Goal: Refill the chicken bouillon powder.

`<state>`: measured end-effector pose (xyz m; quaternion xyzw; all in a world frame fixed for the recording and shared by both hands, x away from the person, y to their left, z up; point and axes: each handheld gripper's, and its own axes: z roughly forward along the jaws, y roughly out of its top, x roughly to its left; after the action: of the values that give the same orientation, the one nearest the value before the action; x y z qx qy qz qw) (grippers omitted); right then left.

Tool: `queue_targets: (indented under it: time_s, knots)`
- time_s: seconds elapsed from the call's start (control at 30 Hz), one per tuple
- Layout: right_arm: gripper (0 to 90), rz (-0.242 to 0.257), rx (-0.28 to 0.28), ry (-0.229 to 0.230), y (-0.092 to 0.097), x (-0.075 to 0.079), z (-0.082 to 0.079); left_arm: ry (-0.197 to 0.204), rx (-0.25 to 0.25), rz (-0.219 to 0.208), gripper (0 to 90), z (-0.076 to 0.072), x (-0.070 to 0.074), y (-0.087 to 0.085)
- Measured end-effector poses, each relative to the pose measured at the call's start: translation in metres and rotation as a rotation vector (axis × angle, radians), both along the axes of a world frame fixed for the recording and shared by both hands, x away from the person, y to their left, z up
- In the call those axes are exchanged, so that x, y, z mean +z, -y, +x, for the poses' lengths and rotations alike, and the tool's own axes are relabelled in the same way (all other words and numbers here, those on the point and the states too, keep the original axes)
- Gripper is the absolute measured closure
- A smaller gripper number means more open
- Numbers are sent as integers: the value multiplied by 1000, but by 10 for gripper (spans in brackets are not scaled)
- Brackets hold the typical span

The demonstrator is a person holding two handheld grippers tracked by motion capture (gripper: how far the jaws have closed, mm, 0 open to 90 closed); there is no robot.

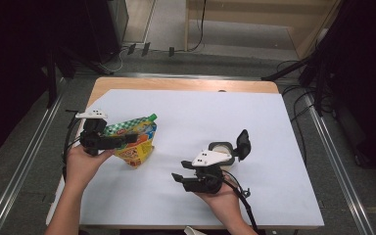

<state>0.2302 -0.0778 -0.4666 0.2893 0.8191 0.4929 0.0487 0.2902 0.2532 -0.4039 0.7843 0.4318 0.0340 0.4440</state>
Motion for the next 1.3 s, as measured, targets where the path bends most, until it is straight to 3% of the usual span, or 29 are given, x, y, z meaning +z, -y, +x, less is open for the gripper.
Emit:
queue_targets:
  time_s: [0.1,0.2,0.77,1.17,1.3]
  knots:
    - [486,-4,-1,-6,0,1,1,-9,1,31,606,-3,0,-2]
    - [487,-18,-2,1,0,2,1,-22,10,16,596,-6,-1,-7]
    - [494,-35,8,-3,5,13,4,-69,35,72,528,-27,-2,-33]
    - [507,-34,4,-22,15,18,12,-107,82,2,492,-34,1,-69]
    - [514,-34,2,-27,19,19,14,-123,96,22,492,-34,0,-75]
